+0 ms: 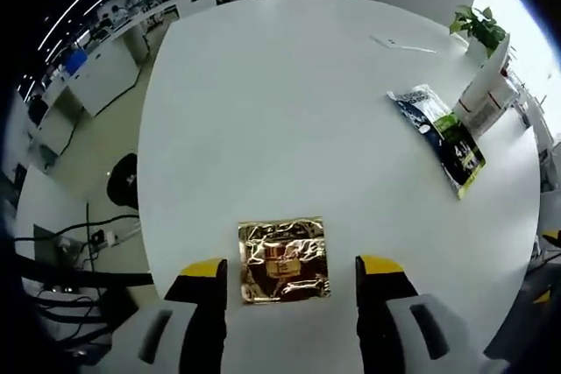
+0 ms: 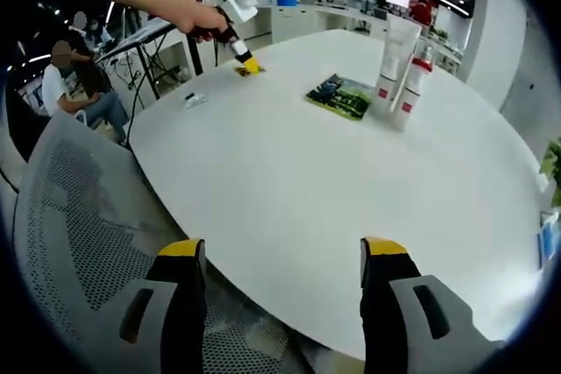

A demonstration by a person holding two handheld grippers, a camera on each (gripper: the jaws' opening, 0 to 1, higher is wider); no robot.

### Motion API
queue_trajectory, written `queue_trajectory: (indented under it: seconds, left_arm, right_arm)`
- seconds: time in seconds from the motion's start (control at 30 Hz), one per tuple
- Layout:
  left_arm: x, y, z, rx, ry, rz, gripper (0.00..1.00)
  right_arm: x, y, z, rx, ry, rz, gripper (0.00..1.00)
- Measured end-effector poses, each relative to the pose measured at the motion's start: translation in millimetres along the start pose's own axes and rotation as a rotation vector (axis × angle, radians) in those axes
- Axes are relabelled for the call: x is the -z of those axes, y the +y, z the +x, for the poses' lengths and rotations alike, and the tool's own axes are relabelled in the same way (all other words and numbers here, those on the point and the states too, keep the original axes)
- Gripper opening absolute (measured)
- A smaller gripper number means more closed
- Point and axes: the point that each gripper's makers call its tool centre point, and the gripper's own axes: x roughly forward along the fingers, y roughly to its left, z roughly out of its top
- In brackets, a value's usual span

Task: Arrange the skincare products in the storage area until every visible bottle or jar stands upright without overlapping.

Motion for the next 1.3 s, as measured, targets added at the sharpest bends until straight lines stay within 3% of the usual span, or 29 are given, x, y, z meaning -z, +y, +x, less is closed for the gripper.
queue_trajectory:
  seconds: [0.33, 0.43, 0.5, 0.77, 1.07, 1.23, 1.3]
  left_arm:
    - [-0.3, 4.8, 5.3, 0.003, 0.008, 0.038, 0.58]
    - [-0.1, 1.5, 4.1, 0.011, 0.004, 0.056, 0.52]
    - [1.0, -2.8, 2.3, 0.019, 0.001, 0.073, 0.41]
    - [0.8, -8.0, 2.4, 0.019, -0.025, 0.025, 0.38]
    - [13.2, -32.3, -9.7, 0.044, -0.032, 0.027, 0.38]
    - [13.4, -61.5, -26.6, 0.102, -0.110, -0.032, 0.38]
    - [20.5, -80.2, -37.3, 0.132, -0.126, -0.030, 0.38]
  right_arm:
    - [1.3, 0.5, 0.2, -0.002, 0.007, -0.001, 0.67]
    - [1.4, 0.6, 0.2, -0.002, 0.008, -0.003, 0.67]
    - [1.3, 0.2, 0.3, -0.001, 0.007, 0.000, 0.67]
    - [0.9, -0.3, -0.2, 0.000, 0.005, 0.004, 0.67]
    - [-3.3, -0.5, -1.6, -0.002, -0.017, 0.010, 0.67]
    - [-6.8, 0.4, -3.4, -0.008, -0.036, 0.015, 0.67]
    - [-9.1, 1.9, -4.4, -0.015, -0.050, 0.018, 0.67]
